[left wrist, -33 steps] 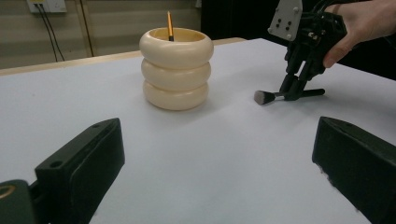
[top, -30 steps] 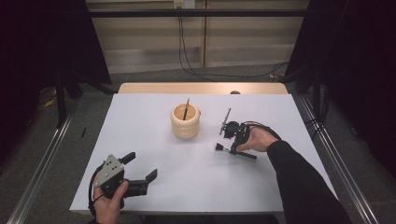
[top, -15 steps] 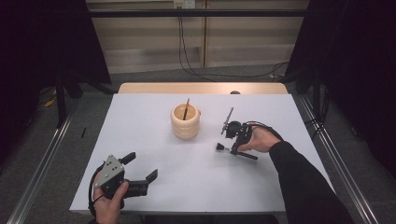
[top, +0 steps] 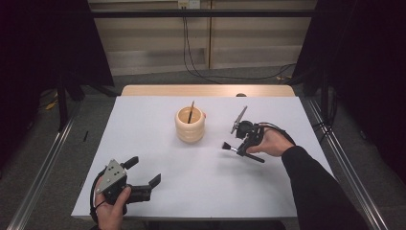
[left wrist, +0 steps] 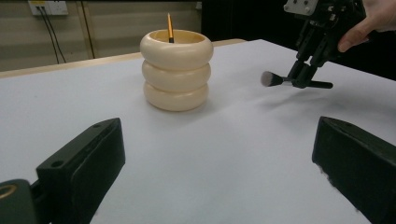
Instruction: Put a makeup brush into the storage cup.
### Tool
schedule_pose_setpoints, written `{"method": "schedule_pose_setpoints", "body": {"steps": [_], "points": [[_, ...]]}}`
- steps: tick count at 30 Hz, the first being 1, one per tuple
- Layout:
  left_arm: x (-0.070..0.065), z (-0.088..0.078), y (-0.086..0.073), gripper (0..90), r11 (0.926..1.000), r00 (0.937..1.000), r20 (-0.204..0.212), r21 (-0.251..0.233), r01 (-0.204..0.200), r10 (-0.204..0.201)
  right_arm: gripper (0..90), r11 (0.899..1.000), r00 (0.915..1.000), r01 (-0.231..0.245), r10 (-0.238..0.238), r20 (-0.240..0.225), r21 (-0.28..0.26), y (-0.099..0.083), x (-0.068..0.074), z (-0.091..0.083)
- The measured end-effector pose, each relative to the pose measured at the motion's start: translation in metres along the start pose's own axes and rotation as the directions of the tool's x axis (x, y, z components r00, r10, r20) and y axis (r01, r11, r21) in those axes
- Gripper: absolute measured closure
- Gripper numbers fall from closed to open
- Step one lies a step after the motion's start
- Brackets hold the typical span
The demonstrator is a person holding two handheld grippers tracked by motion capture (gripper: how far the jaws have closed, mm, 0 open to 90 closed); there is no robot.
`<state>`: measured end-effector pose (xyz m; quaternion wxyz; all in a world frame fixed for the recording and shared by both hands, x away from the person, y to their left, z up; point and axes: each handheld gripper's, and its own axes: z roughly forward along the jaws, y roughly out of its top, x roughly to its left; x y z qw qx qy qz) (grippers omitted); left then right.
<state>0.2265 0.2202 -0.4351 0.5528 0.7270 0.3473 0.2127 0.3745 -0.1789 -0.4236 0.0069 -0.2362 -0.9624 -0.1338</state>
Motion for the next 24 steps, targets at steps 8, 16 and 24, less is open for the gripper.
{"method": "schedule_pose_setpoints", "body": {"steps": [8,16,24], "points": [[-0.001,-0.001,0.000,2.7,1.0000,1.0000,0.005,-0.007,-0.003,0.003,78.3,0.993,0.9988,-0.035,0.031,-0.037,-0.109,-0.012,0.004,-0.007],[-0.002,-0.001,0.000,2.8,0.9999,1.0000,0.007,-0.011,-0.005,0.005,78.3,0.979,0.9972,-0.070,0.064,-0.040,-0.191,-0.022,0.007,-0.016],[-0.002,-0.001,0.001,2.9,0.9999,0.9998,0.014,-0.009,-0.010,0.010,78.3,0.953,0.9933,-0.114,0.115,-0.014,-0.281,-0.032,0.010,-0.025]]}}
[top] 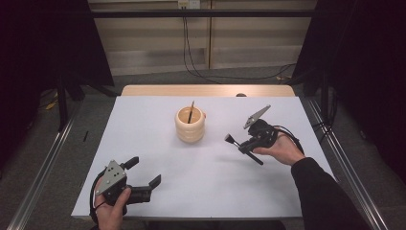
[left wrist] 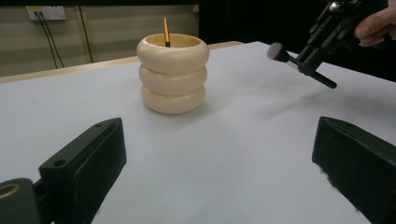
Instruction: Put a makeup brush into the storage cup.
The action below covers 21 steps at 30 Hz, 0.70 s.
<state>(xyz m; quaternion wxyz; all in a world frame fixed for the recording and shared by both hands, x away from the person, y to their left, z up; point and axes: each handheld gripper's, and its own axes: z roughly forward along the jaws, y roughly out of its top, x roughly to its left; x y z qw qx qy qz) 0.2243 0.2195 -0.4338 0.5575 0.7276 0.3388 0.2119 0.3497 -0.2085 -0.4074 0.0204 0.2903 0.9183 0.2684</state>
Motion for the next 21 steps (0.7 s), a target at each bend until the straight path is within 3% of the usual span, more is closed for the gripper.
{"method": "schedule_pose_setpoints", "body": {"steps": [10,14,16,21], "points": [[-0.001,0.000,0.000,2.9,0.9999,0.9999,0.002,-0.001,-0.011,0.011,78.3,0.992,0.9991,-0.038,0.040,0.015,-0.121,-0.011,0.005,-0.017],[-0.001,0.000,0.000,2.9,0.9999,0.9999,0.001,-0.003,-0.010,0.010,78.3,0.984,0.9983,-0.043,0.049,0.032,-0.172,-0.015,0.008,-0.022],[-0.001,0.000,0.000,3.0,1.0000,1.0000,0.001,-0.003,-0.008,0.008,78.3,0.977,0.9976,-0.068,0.070,0.002,-0.200,-0.017,0.009,-0.025],[-0.001,-0.001,0.000,2.1,1.0000,1.0000,-0.008,-0.003,-0.004,0.004,78.3,0.961,0.9955,-0.090,0.094,0.005,-0.263,-0.022,0.014,-0.028]]}}
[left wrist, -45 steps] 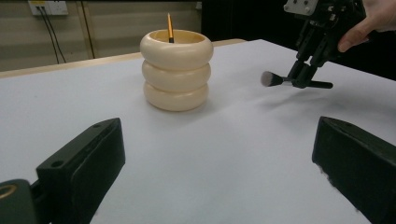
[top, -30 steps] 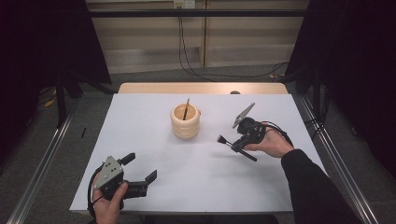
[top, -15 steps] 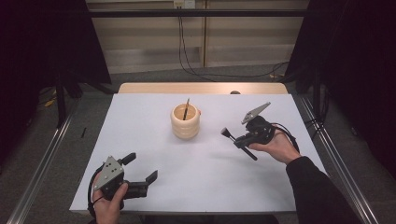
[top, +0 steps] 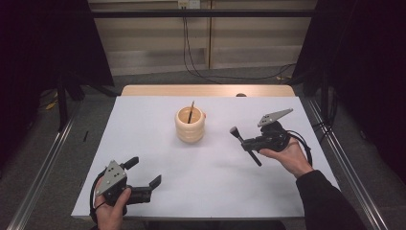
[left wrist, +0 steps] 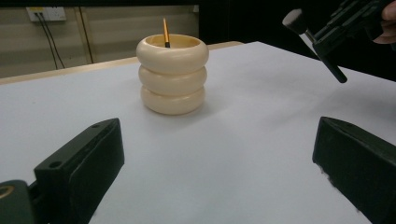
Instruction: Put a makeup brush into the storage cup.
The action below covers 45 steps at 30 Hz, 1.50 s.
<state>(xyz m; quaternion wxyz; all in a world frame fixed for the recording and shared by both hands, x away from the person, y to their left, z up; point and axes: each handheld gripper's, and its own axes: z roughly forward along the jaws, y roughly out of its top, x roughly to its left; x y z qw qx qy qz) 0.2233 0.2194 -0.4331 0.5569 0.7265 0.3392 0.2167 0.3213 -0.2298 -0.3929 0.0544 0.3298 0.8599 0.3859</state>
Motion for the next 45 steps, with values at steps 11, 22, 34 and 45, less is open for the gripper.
{"method": "schedule_pose_setpoints", "body": {"steps": [11,22,34,45], "points": [[0.000,0.000,0.000,2.1,1.0000,1.0000,0.007,0.001,-0.004,0.004,78.3,0.986,0.9998,-0.021,0.021,-0.004,-0.167,-0.013,0.002,-0.007],[0.000,-0.001,0.000,2.0,1.0000,1.0000,0.007,-0.009,0.003,-0.003,78.3,0.963,1.0000,-0.001,0.003,0.006,-0.268,-0.018,0.009,-0.017],[0.000,-0.001,0.000,2.0,0.9999,1.0000,0.000,-0.011,0.001,-0.001,78.2,0.908,0.9999,-0.013,0.012,-0.006,-0.419,-0.033,0.010,-0.020],[-0.001,-0.003,0.001,2.1,0.9991,0.9994,0.014,-0.029,0.031,-0.031,78.2,0.868,0.9995,-0.024,0.009,-0.032,-0.495,-0.037,0.011,-0.020]]}}
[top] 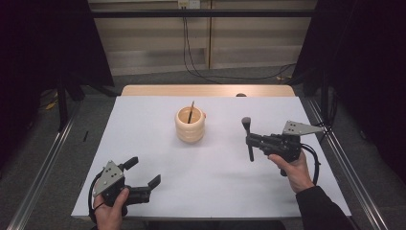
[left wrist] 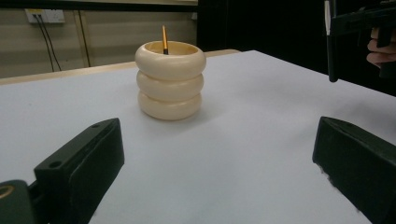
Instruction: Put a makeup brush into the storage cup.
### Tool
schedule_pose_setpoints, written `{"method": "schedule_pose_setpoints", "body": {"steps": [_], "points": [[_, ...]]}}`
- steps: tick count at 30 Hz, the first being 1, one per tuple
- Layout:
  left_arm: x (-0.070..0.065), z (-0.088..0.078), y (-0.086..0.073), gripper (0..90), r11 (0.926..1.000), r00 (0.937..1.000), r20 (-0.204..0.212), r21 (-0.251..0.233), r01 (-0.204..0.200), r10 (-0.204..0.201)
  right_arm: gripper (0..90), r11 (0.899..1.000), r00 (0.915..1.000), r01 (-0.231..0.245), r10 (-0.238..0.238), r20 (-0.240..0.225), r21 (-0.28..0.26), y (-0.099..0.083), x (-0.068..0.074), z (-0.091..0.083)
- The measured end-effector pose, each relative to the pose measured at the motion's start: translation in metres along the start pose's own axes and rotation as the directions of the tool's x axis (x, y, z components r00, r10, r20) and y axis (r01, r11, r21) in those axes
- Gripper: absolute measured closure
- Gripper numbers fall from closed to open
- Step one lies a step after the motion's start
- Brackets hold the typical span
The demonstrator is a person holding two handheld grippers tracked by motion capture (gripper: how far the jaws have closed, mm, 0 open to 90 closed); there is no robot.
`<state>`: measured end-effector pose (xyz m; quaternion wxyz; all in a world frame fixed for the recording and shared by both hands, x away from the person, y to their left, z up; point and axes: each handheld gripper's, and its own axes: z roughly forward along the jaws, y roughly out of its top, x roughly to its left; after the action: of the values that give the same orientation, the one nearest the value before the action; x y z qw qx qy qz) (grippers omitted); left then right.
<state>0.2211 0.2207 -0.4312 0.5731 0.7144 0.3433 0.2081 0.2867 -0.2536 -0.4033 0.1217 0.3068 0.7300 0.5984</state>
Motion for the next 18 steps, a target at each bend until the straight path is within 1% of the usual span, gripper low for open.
{"method": "schedule_pose_setpoints", "body": {"steps": [1,2,4,6,9,11,13,15,16,18], "points": [[0.000,0.000,0.000,2.0,1.0000,1.0000,0.001,0.000,0.002,-0.002,78.2,1.000,0.9999,-0.006,0.006,-0.011,-0.008,-0.001,0.000,0.000],[0.000,0.000,0.000,2.0,1.0000,1.0000,0.004,-0.002,0.000,0.000,78.2,1.000,0.9999,-0.010,0.010,-0.010,-0.013,-0.001,0.001,0.000],[-0.001,0.000,0.000,2.0,1.0000,1.0000,0.010,-0.004,0.000,0.000,78.2,1.000,0.9998,-0.005,0.005,-0.022,-0.014,-0.002,0.002,0.001],[-0.002,0.000,0.001,2.0,1.0000,0.9999,0.012,-0.001,-0.003,0.003,78.2,1.000,0.9995,-0.011,0.011,-0.029,-0.014,-0.003,0.002,0.003],[-0.003,0.001,0.001,2.0,1.0000,0.9999,0.006,-0.002,-0.009,0.009,78.2,1.000,0.9994,-0.012,0.011,-0.032,-0.013,-0.003,0.003,0.003],[-0.004,0.002,0.002,2.0,1.0000,0.9998,0.018,-0.008,-0.004,0.004,78.2,1.000,0.9993,-0.009,0.009,-0.036,-0.015,-0.003,0.003,0.003],[-0.005,0.003,0.004,2.0,0.9999,0.9998,0.015,-0.007,-0.013,0.014,78.2,1.000,0.9992,-0.010,0.009,-0.039,-0.018,-0.002,0.004,0.003],[-0.007,0.005,0.006,2.1,0.9997,0.9992,0.032,-0.008,-0.023,0.024,78.2,1.000,0.9992,-0.009,0.008,-0.039,-0.020,-0.001,0.005,0.002],[-0.009,0.006,0.008,2.1,0.9996,0.9993,0.028,-0.012,-0.025,0.025,78.2,1.000,0.9992,-0.009,0.008,-0.039,-0.018,-0.001,0.005,0.002],[-0.010,0.008,0.011,2.0,0.9995,0.9988,0.039,-0.014,-0.028,0.029,78.3,1.000,0.9988,-0.010,0.009,-0.048,-0.024,-0.001,0.005,0.003]]}}
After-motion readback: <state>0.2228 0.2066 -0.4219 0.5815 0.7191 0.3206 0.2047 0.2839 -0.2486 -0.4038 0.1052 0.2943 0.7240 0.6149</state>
